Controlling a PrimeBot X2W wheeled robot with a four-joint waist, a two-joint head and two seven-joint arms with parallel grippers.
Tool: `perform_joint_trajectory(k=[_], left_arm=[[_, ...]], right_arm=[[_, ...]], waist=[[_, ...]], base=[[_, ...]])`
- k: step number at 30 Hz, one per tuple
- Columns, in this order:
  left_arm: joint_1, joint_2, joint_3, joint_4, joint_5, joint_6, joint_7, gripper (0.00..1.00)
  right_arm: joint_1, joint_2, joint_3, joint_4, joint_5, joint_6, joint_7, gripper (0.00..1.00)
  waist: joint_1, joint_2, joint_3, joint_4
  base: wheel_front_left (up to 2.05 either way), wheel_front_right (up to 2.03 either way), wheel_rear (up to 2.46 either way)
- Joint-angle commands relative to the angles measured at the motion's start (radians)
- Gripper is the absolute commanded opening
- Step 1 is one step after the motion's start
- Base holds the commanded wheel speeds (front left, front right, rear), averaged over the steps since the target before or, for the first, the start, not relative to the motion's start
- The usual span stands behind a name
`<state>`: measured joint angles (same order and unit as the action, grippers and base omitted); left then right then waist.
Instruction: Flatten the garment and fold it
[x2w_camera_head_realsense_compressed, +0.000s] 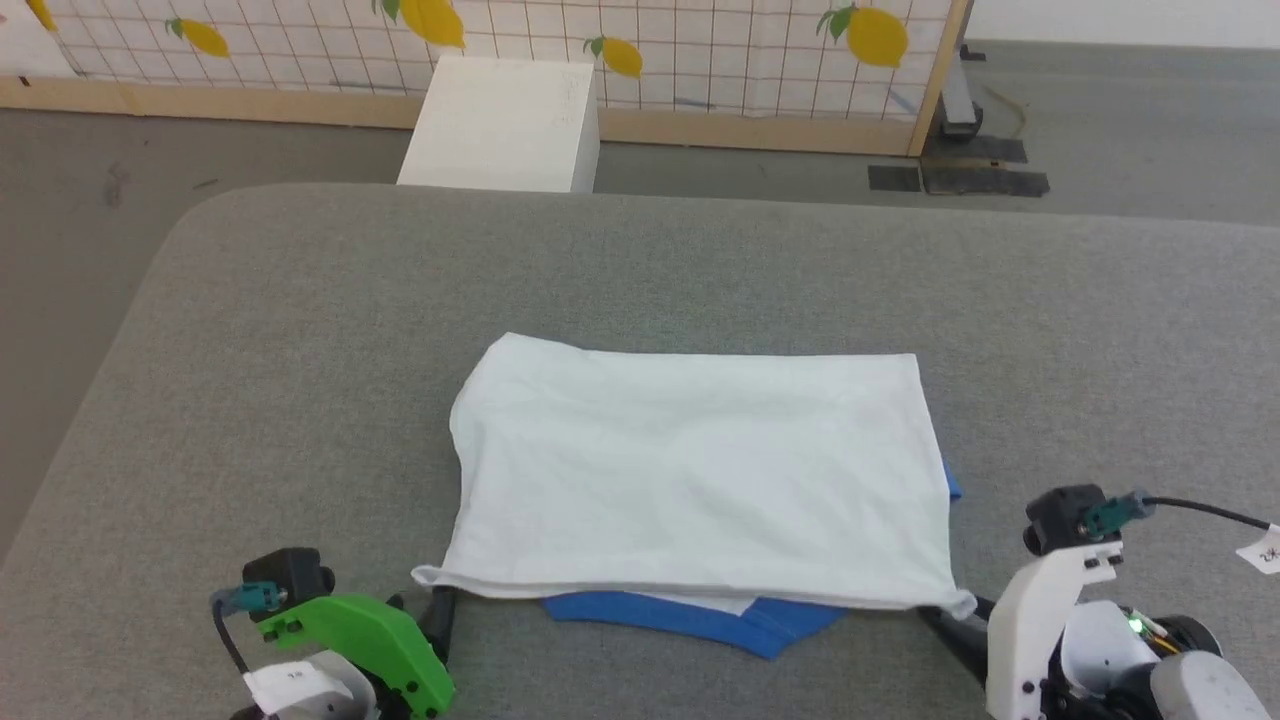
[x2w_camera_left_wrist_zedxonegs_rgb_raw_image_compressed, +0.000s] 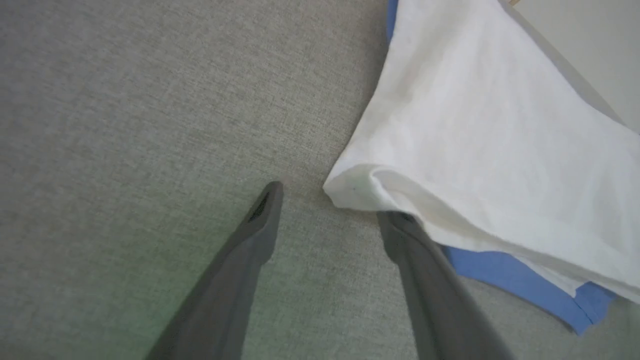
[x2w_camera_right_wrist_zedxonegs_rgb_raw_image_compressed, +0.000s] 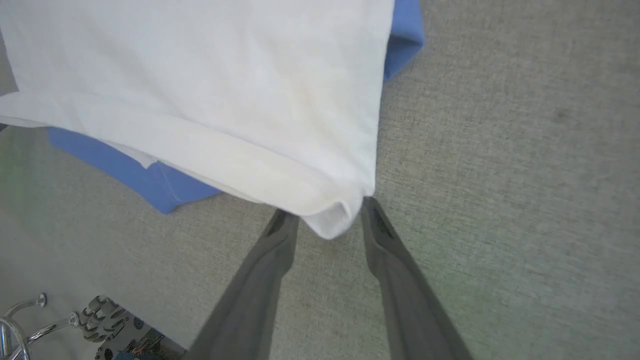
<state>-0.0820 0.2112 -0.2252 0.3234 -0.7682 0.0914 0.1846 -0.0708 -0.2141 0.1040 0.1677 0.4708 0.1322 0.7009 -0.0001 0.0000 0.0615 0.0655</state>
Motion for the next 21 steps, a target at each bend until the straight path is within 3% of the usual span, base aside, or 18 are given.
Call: perform_joint_trajectory(k=[1, 7, 12, 15, 21], left_arm=[[0.021, 0.014, 0.005, -0.007, -0.012, 0.015, 0.021, 1.00], [0.087, 0.073, 0.023, -0.101, -0.035, 0.083, 0.143, 1.00], [0.123, 0.132, 0.063, -0.215, -0.019, 0.140, 0.165, 1.00], [0.106, 0.150, 0.104, -0.306, 0.022, 0.146, 0.065, 1.00], [0.024, 0.142, 0.116, -0.386, 0.156, 0.083, -0.255, 1.00]], right_arm=[[0.023, -0.011, 0.001, -0.015, 0.009, -0.002, 0.017, 1.00], [0.093, -0.051, -0.055, -0.121, 0.064, -0.002, 0.118, 1.00], [0.093, -0.052, -0.166, -0.217, 0.096, -0.002, 0.175, 1.00], [0.045, -0.037, -0.225, -0.254, 0.106, -0.002, 0.170, 1.00], [-0.068, -0.048, -0.218, -0.202, 0.094, -0.002, 0.130, 1.00]], waist=[[0.0001, 0.0000, -0.017, -0.002], [0.0001, 0.0000, -0.049, 0.001], [0.0001, 0.0000, -0.054, 0.006], [0.0001, 0.0000, -0.040, 0.010], [0.0001, 0.0000, 0.018, 0.019]], base=[[0.00, 0.00, 0.00], [0.00, 0.00, 0.00], [0.00, 0.00, 0.00], [0.00, 0.00, 0.00], [0.00, 0.00, 0.00]])
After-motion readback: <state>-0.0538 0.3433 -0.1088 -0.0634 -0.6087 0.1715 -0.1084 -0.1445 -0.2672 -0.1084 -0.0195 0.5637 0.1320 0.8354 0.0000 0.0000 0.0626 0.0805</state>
